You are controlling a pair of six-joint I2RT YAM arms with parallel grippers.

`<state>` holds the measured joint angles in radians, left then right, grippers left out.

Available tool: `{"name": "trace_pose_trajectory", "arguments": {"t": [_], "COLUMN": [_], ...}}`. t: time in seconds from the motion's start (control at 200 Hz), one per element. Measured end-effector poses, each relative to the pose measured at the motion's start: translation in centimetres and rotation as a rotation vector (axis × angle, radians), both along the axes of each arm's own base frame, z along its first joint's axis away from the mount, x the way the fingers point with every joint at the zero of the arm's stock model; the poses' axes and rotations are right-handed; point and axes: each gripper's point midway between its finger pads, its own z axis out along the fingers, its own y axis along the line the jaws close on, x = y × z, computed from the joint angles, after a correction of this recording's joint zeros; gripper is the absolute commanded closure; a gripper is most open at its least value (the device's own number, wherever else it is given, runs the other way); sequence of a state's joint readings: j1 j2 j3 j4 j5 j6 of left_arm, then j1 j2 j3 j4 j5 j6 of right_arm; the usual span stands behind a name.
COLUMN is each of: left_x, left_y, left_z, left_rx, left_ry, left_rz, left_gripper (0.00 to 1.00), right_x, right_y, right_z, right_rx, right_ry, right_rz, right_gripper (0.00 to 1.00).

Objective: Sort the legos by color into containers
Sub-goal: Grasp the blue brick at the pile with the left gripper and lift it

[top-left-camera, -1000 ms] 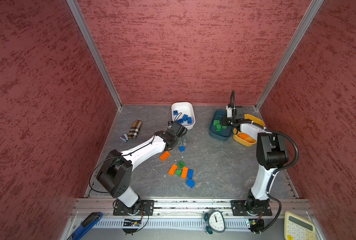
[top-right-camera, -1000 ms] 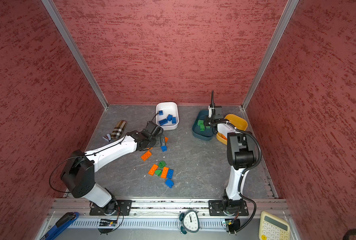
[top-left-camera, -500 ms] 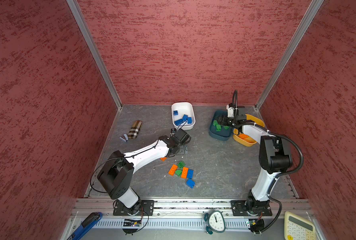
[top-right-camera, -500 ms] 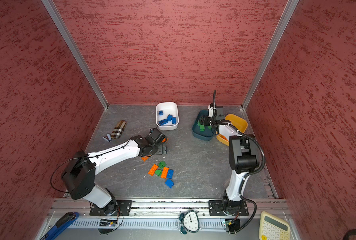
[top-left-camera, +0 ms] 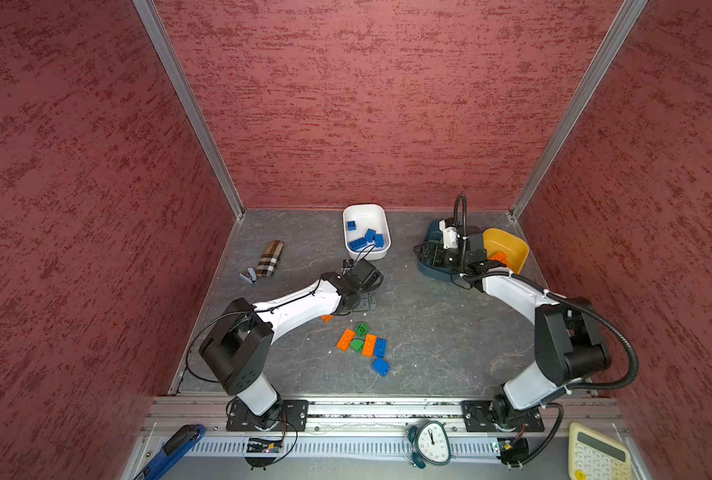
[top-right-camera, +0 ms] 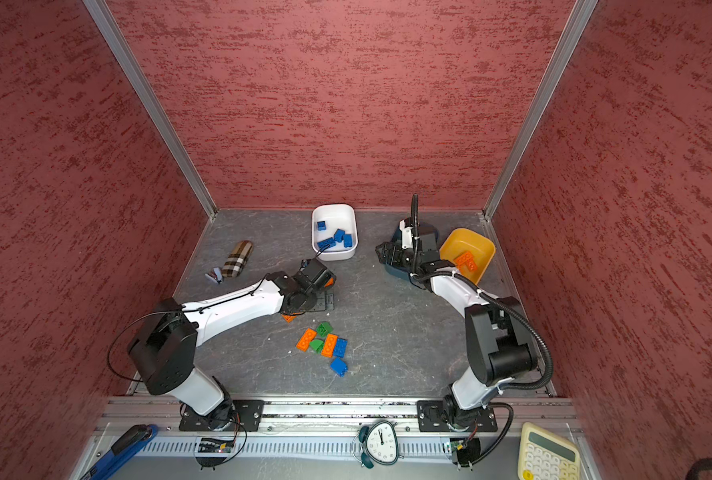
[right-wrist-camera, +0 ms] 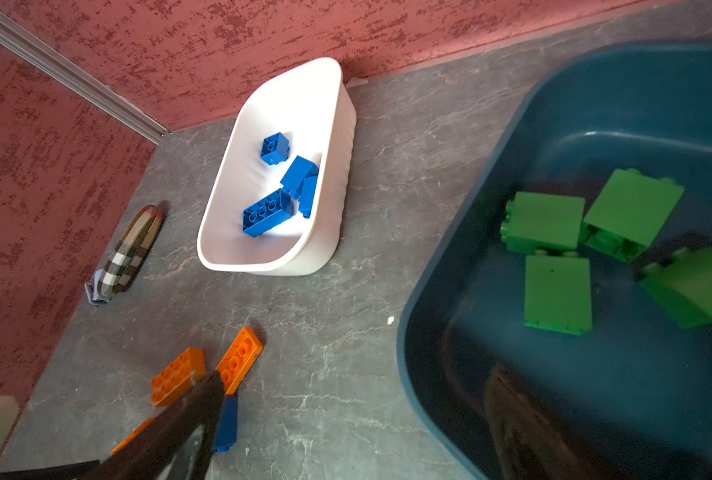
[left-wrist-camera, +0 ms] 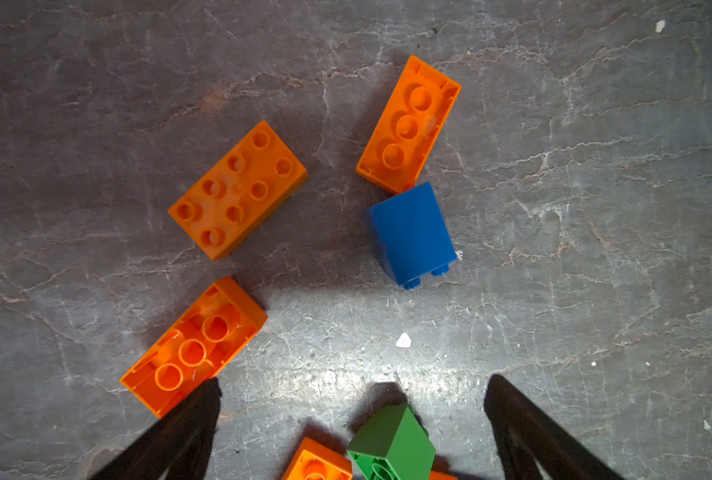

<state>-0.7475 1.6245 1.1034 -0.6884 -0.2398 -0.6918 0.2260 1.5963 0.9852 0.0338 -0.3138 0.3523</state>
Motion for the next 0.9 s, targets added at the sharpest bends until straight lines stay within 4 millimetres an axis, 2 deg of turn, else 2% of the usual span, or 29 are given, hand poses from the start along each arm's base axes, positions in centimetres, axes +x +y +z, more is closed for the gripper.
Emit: {"name": "trace_pose_trajectory", "arguments": {"t": [0.235,0.346,0.471,0.556,0.771,0.902], "left_x": [0.0,-0.1,0.0,0.7,3.9,5.3], "left_y": [0.2,0.3,-0.1,-0.7,-2.5,-3.2], "left_z": [-1.0,-2.2,-3.3,-3.6,-4.4,-4.9], "left_rx": [-0.012,-0.005,0.005,0.0,-0.019,-0.012], "left_ry": [0.046,0.087,0.121,0.129,0.117,0.102], "left_rz": [0.006,-0.005,-0.025,-0.024,-0.01,0.005], "left_gripper": [0.02,0.09,0.19,0.24,0.25,0.3], "right_x": [-1.3,-1.3,-1.3,-1.4,-1.2,-1.8], "right_y": [-1.4,-1.8,-2.2,-2.3,-2.4,-2.6], "right_z": [-1.6,-1.8,-0.9,-0.1,1.5,2.2], "right_rx": [0.059,0.092,0.143,0.17,0.196,0.201], "right_ry": [0.054,0.065,0.033,0.005,-0.047,-0.066], "right_rz": [-0.128,-0.159,-0.181,-0.183,-0.188,-0.187], "right_gripper": [0.01,0.01,0.01,0.01,0.01,0.01]}}
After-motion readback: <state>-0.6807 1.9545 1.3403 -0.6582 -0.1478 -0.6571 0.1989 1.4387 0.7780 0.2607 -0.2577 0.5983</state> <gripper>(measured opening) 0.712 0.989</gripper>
